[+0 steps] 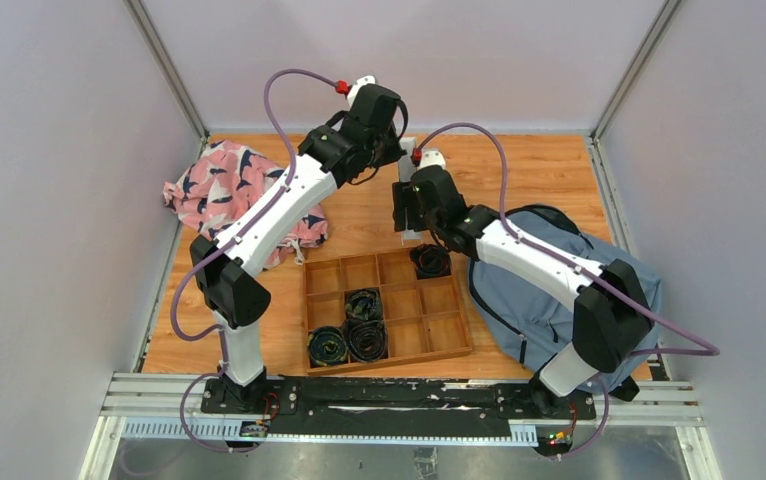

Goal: Pack the student bag
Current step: Pick up the book from the center of the board.

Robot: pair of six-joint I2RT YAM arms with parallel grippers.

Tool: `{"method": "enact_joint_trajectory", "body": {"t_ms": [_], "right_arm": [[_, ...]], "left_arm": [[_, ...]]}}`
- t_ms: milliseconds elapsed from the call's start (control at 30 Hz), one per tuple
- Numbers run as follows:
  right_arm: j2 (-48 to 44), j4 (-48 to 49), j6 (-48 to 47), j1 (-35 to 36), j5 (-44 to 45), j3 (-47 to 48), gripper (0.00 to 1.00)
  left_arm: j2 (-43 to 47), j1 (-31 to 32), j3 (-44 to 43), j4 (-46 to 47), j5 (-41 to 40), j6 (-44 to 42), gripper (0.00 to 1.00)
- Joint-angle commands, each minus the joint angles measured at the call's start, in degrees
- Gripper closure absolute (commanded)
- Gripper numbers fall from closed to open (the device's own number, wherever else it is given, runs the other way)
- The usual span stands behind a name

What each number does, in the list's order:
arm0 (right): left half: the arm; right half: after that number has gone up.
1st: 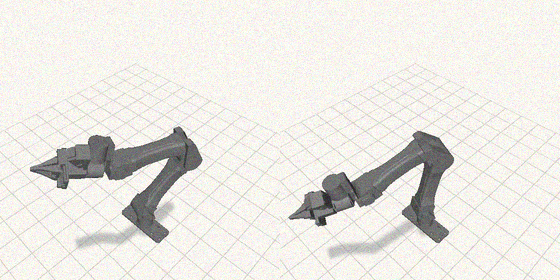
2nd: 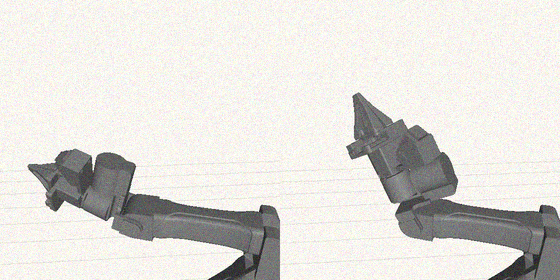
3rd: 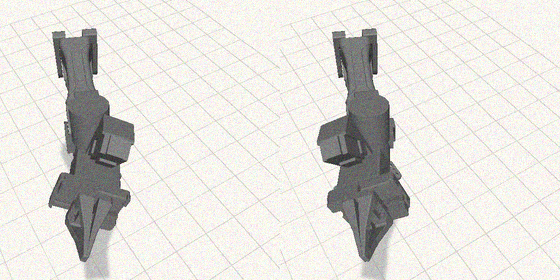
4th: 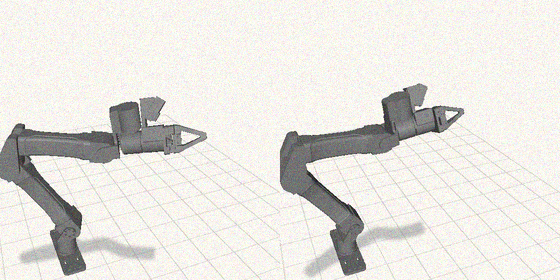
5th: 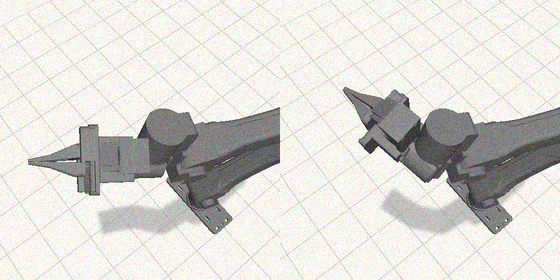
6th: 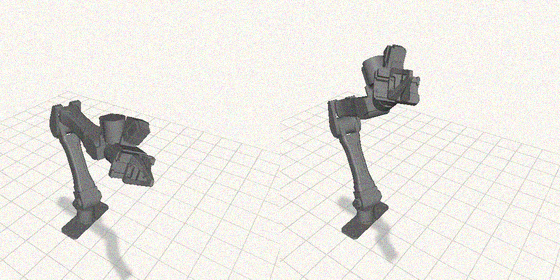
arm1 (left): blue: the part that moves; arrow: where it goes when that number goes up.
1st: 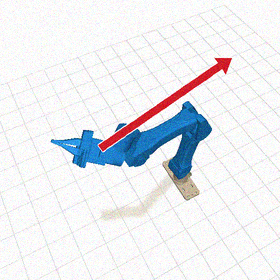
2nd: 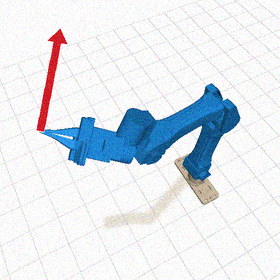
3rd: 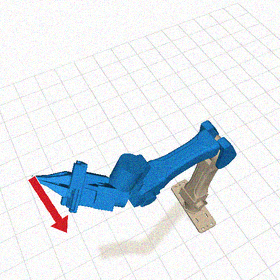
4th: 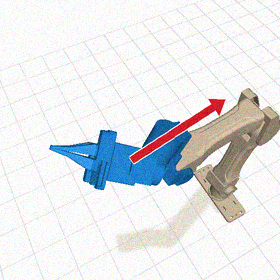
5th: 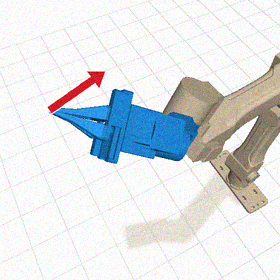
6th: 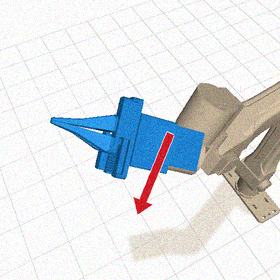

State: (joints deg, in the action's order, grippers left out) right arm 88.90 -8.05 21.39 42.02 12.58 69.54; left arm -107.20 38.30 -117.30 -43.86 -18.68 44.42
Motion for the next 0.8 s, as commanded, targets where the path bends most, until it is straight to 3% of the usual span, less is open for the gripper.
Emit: {"method": "enact_joint_trajectory", "body": {"t_ms": [0, 200, 233, 400, 500, 633, 767], "right_arm": [[0.78, 2.25, 0.64, 0.93, 3.13, 1.38, 0.36], [0.02, 3.03, 2.05, 0.76, 4.79, 0.86, 0.61], [-0.18, 3.19, 2.30, 0.63, 4.81, 0.66, 0.65], [-1.53, 3.22, 5.25, -2.59, 0.60, -0.26, 0.76], [-2.63, 3.89, 7.20, -6.12, -4.46, -1.65, 0.77], [-4.28, 4.05, 9.60, -11.71, -11.11, -2.56, 0.77], [-5.85, 3.81, 15.48, -19.96, -24.22, -2.13, 0.76]], "left_arm": [[2.43, -0.25, 0.27, 1.67, -1.01, 1.04, 1.00], [2.52, -0.29, 0.19, 1.67, -0.99, 0.54, 1.00], [2.52, -0.28, 0.11, 1.71, -0.74, 0.30, 0.96], [3.22, -0.33, 0.02, 2.23, 0.75, -1.40, 0.39], [4.67, -0.33, 0.26, 2.74, 0.80, -2.98, 0.18], [8.59, -0.47, 3.41, 6.44, 1.22, -6.70, 0.09], [15.54, -0.89, 14.29, 18.24, 6.94, -16.63, 0.04]]}}
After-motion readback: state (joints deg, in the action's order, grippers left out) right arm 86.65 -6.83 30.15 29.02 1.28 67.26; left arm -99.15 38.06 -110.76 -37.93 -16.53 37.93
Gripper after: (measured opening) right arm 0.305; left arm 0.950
